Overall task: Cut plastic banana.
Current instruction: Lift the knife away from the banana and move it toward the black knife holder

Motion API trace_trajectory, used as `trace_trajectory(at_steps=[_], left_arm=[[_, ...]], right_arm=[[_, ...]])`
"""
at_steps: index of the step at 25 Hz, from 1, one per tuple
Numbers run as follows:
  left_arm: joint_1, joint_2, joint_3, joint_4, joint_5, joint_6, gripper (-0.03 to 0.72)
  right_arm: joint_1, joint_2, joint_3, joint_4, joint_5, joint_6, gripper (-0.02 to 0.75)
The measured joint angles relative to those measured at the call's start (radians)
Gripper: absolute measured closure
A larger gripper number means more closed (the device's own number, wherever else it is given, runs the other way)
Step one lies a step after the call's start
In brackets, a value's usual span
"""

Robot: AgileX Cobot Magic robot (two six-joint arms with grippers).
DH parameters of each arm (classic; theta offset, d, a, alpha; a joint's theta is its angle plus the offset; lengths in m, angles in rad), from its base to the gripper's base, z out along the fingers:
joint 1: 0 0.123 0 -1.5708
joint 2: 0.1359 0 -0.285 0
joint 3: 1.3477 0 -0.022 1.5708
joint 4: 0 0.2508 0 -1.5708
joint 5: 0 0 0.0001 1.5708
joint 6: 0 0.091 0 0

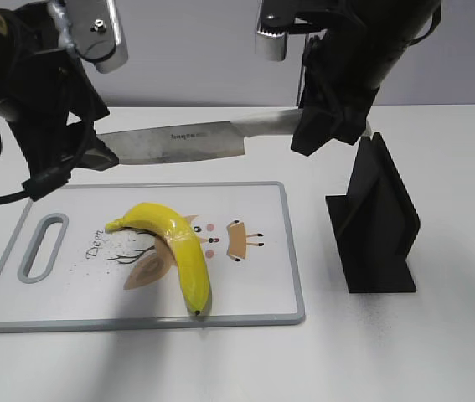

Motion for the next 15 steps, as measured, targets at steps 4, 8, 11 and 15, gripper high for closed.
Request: trace_trajectory(at_steps=[4, 8, 11, 15], left_arm=[[0.025, -0.014, 0.005, 0.008, -0.036, -0.1, 0.058], [0.141, -0.025, -0.039, 0.053, -0.034, -0.45, 0.066], [0.269, -0.002, -0.143, 0.082, 0.091, -0.656, 0.076], [0.414, 0.035, -0.284, 0.097, 0.296, -0.796, 0.113]], right_arm=[[-0.001, 0.0, 0.0, 0.0, -0.002, 0.005, 0.549], [-0.001, 0.0, 0.0, 0.0, -0.009, 0.063, 0.549], [-0.001, 0.0, -0.001, 0.0, -0.044, 0.212, 0.549], [-0.001, 0.0, -0.03, -0.01, -0.077, 0.462, 0.549]])
